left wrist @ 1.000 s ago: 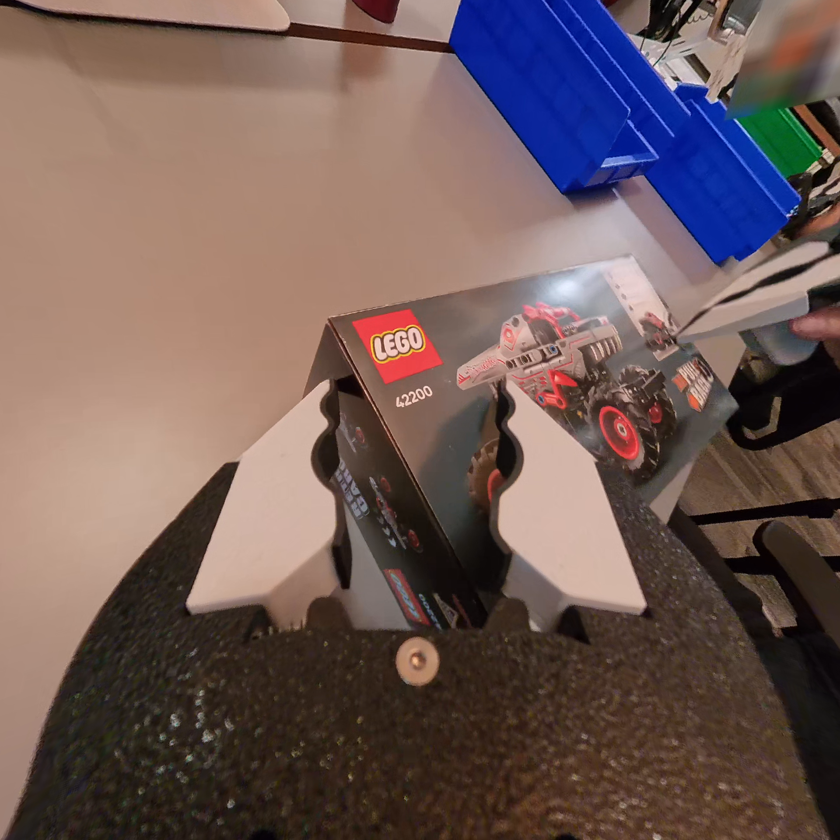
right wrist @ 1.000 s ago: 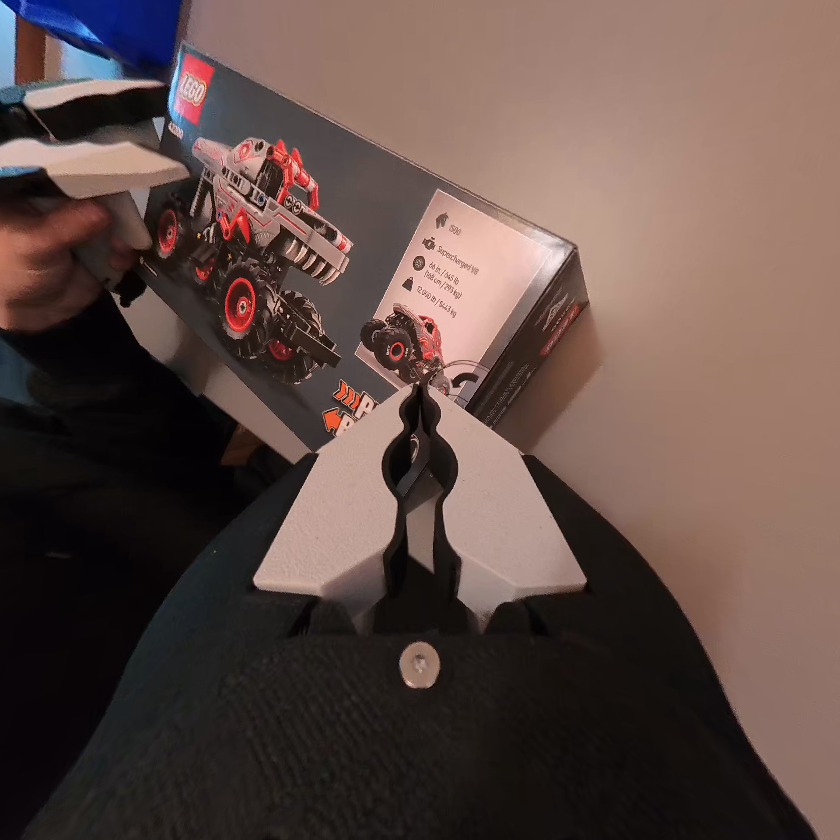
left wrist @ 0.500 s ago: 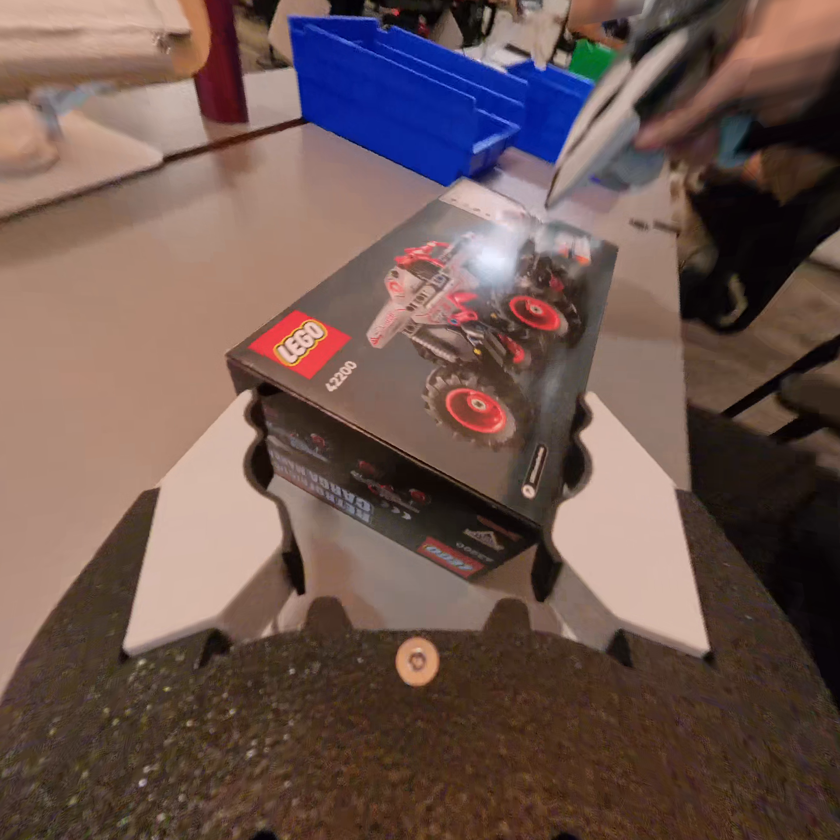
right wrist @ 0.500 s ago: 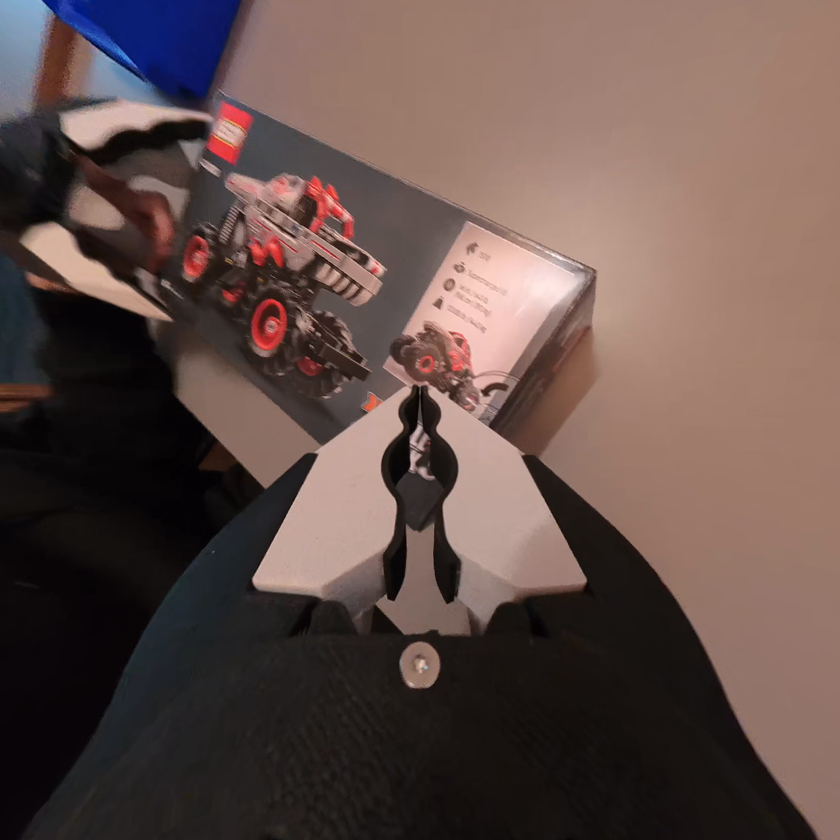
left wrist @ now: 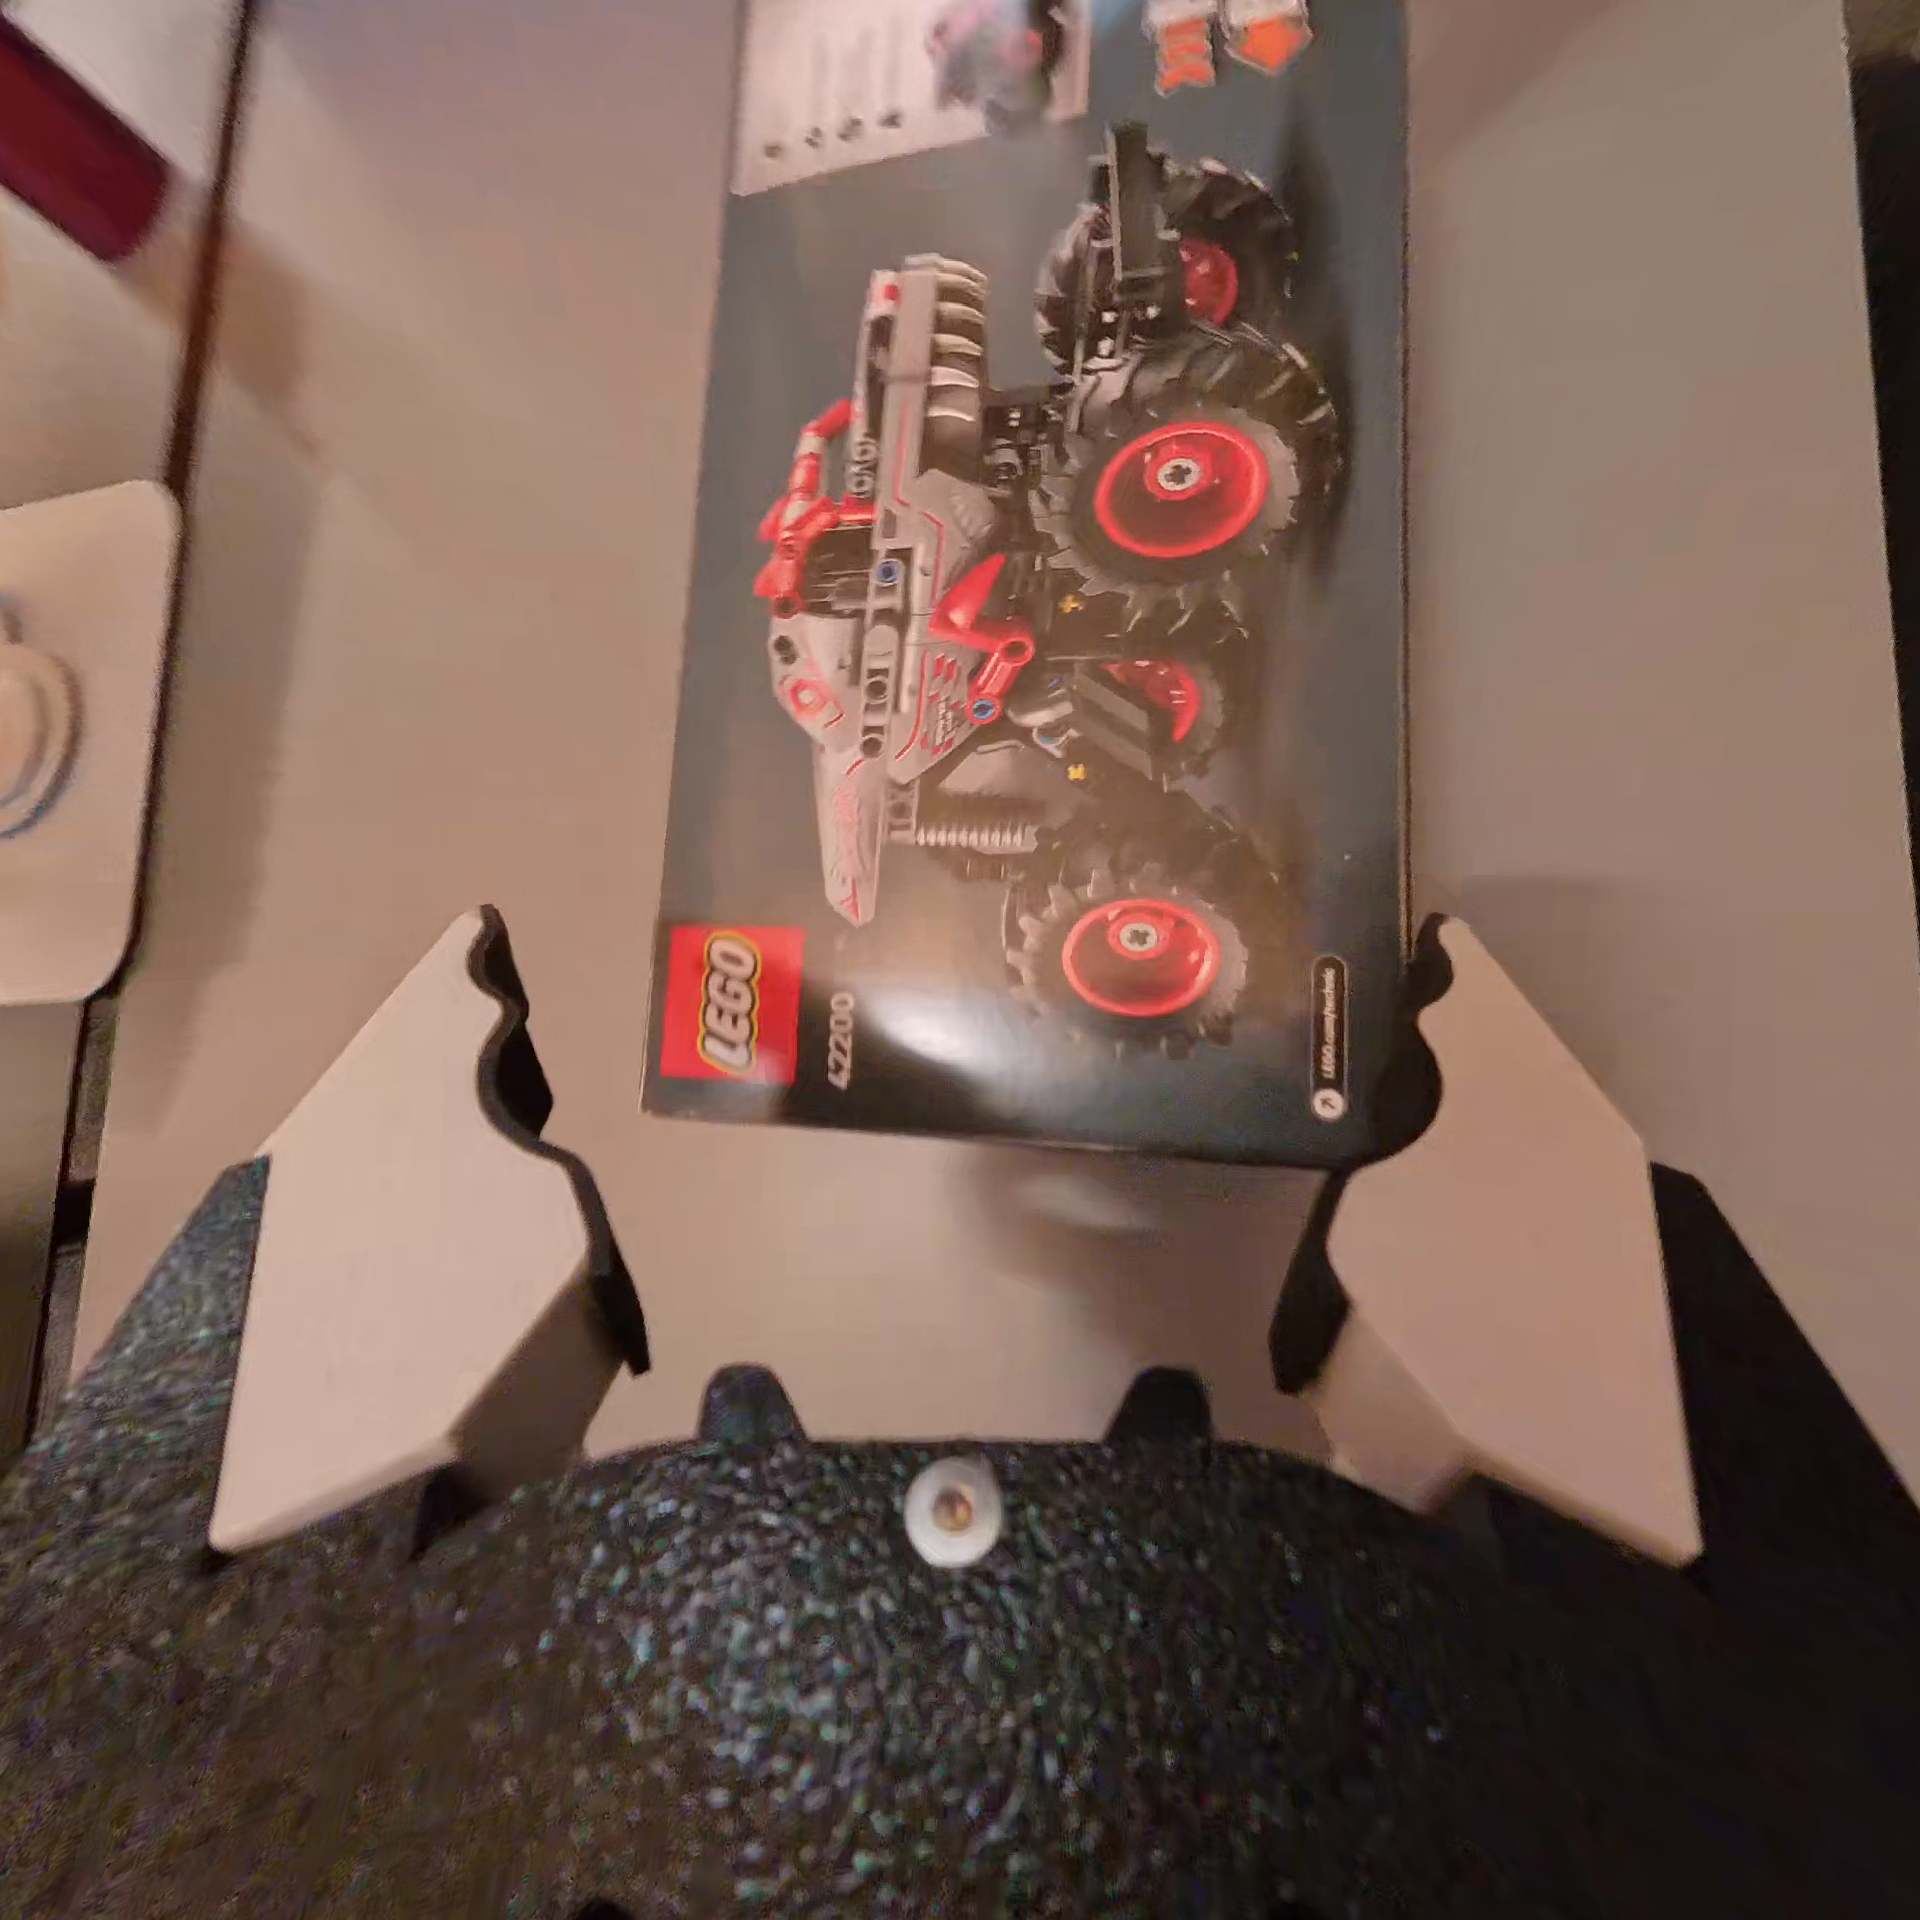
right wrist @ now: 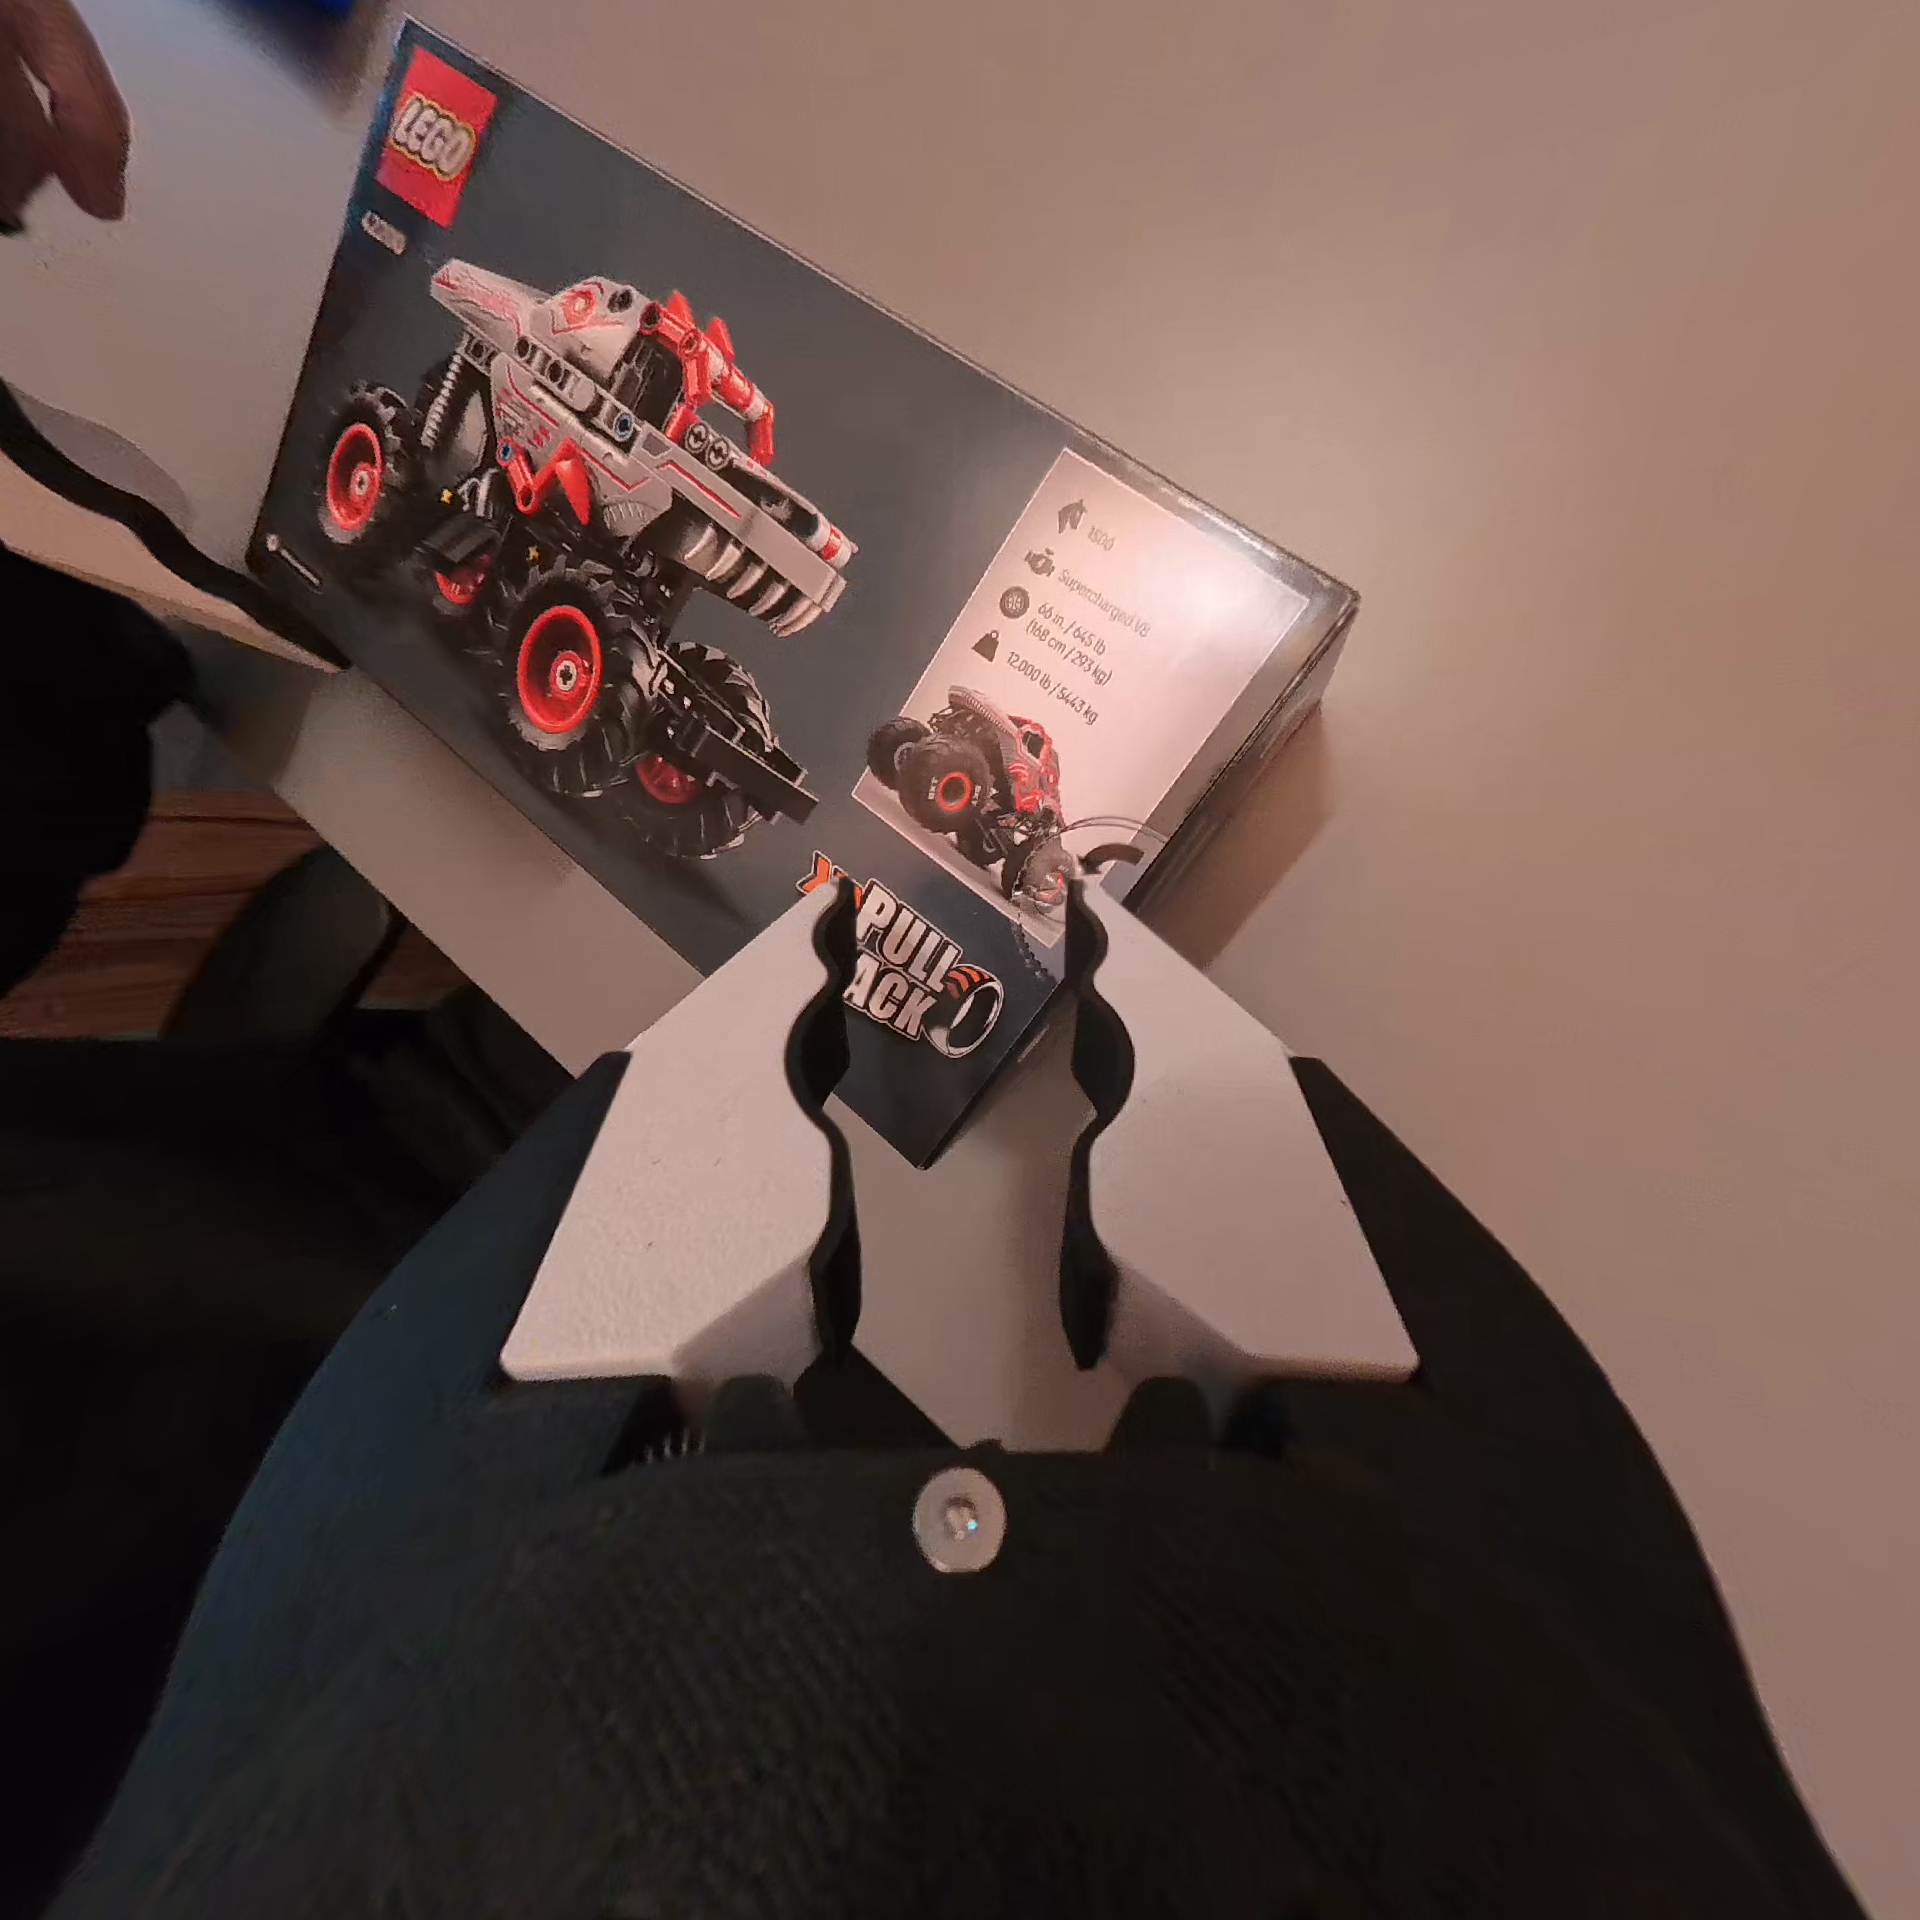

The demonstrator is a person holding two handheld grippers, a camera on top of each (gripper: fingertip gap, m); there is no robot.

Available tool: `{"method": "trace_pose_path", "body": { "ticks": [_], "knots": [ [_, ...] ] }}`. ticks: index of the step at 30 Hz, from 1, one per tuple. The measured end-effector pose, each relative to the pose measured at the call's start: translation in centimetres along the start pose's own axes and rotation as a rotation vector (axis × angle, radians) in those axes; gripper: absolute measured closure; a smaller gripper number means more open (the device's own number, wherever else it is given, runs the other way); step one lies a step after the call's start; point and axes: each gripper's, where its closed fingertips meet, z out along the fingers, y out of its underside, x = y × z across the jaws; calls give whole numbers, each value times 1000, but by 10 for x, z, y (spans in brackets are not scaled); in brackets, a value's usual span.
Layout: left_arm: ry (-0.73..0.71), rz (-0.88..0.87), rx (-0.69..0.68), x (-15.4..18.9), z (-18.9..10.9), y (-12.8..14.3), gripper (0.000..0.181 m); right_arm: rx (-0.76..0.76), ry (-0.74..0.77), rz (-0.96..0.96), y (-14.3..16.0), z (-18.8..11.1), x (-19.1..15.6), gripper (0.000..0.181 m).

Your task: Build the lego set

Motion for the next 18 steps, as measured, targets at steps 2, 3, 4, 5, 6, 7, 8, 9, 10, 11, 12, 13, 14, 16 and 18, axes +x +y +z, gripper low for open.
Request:
{"method": "trace_pose_path", "body": {
  "ticks": [2, 3, 4, 5, 6, 7, 8, 9, 10, 11, 12, 13, 14, 16, 18],
  "knots": [
    [78, 17, -70, 4, 8, 1, 24, 7, -6, 1, -3, 0, -2, 143],
    [113, 14, -98, 7, 12, 3, 24, 6, -10, 3, -3, 0, -3, 143],
    [142, 7, -116, 9, 15, 4, 24, 9, -6, 4, -4, 0, -2, 143],
    [164, -1, -125, 10, 17, 4, 24, 14, 0, 6, -4, -1, 0, 143],
    [180, -10, -130, 11, 18, 5, 24, 13, 2, 7, -4, -1, 1, 144],
    [192, -21, -132, 13, 18, 6, 27, 15, 0, 7, -4, -2, 1, 144],
    [194, -30, -131, 13, 18, 6, 28, 22, -5, 10, -5, -2, 1, 145],
    [189, -34, -126, 13, 18, 6, 28, 30, -11, 13, -6, -3, 1, 147],
    [181, -40, -124, 13, 18, 6, 28, 35, -16, 16, -7, -2, 1, 149],
    [167, -51, -123, 13, 18, 6, 28, 31, -19, 17, -7, -1, 1, 149],
    [145, -69, -117, 12, 16, 5, 29, 22, -19, 20, -7, 1, 2, 148],
    [115, -103, -98, 9, 12, 3, 32, 17, -16, 21, -6, 1, 3, 149],
    [84, -159, -71, 7, 7, 1, 36, 14, -11, 22, -5, 1, 5, 149],
    [27, -340, -28, -1, -8, 2, 57, 8, 12, 29, -3, -1, 11, 153],
    [-16, -577, 0, -8, -21, 10, 85, 17, 21, 43, -1, -6, 15, 159]
  ]
}}
